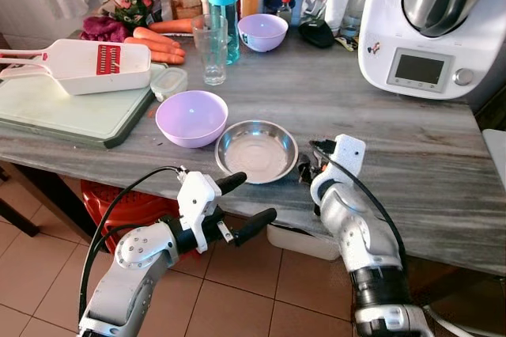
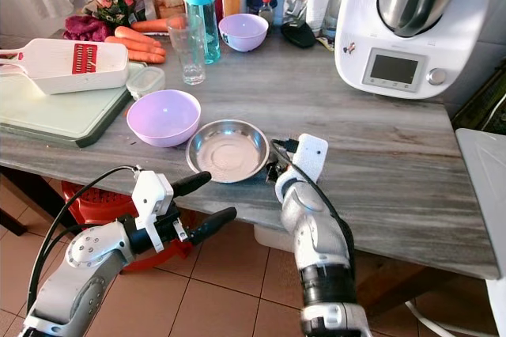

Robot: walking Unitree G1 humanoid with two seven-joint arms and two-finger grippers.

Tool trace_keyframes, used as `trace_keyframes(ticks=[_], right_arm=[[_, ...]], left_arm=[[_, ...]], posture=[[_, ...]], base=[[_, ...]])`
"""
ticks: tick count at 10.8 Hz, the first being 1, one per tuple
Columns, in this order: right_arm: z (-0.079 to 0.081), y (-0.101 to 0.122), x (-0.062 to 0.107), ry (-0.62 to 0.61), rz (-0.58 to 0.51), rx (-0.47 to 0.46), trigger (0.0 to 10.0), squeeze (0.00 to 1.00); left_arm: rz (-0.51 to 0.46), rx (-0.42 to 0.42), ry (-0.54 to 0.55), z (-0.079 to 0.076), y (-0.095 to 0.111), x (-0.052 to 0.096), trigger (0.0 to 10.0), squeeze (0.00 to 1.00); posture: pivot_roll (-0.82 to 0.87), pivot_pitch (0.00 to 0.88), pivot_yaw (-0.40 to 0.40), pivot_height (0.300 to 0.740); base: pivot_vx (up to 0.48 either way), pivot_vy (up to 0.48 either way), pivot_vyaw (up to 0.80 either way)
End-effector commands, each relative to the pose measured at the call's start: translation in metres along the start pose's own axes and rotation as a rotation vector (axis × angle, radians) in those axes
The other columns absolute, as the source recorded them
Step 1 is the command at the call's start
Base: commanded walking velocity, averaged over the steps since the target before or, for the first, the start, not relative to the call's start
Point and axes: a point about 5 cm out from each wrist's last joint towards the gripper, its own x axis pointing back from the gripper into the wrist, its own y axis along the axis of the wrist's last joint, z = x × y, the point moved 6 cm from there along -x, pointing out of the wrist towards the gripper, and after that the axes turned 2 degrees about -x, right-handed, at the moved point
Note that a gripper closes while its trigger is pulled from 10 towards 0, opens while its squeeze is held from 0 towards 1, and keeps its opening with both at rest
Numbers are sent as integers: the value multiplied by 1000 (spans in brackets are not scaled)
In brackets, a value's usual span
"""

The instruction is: Setting the table

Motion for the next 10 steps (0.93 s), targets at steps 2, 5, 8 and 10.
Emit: trace_keyframes(ticks=[2,5,8,10], right_arm=[[-22,-9,6,-82,31,23,10000,1000],[-34,-5,17,-98,-1,110,10000,1000],[-45,27,35,-82,-215,262,10000,1000],[-27,53,52,23,-383,293,10000,537]], left_arm=[[4,-11,3,-1,-1,2,10000,0],[4,-8,14,0,-4,4,10000,0],[-30,-17,99,13,-2,4,10000,0],[-79,-73,240,35,9,6,10000,0]], posture=[[81,83,-6,740],[75,81,-8,740],[69,82,-12,740],[69,76,-11,740]], base=[[0,0,0],[0,0,0],[0,0,0],[0,0,0]])
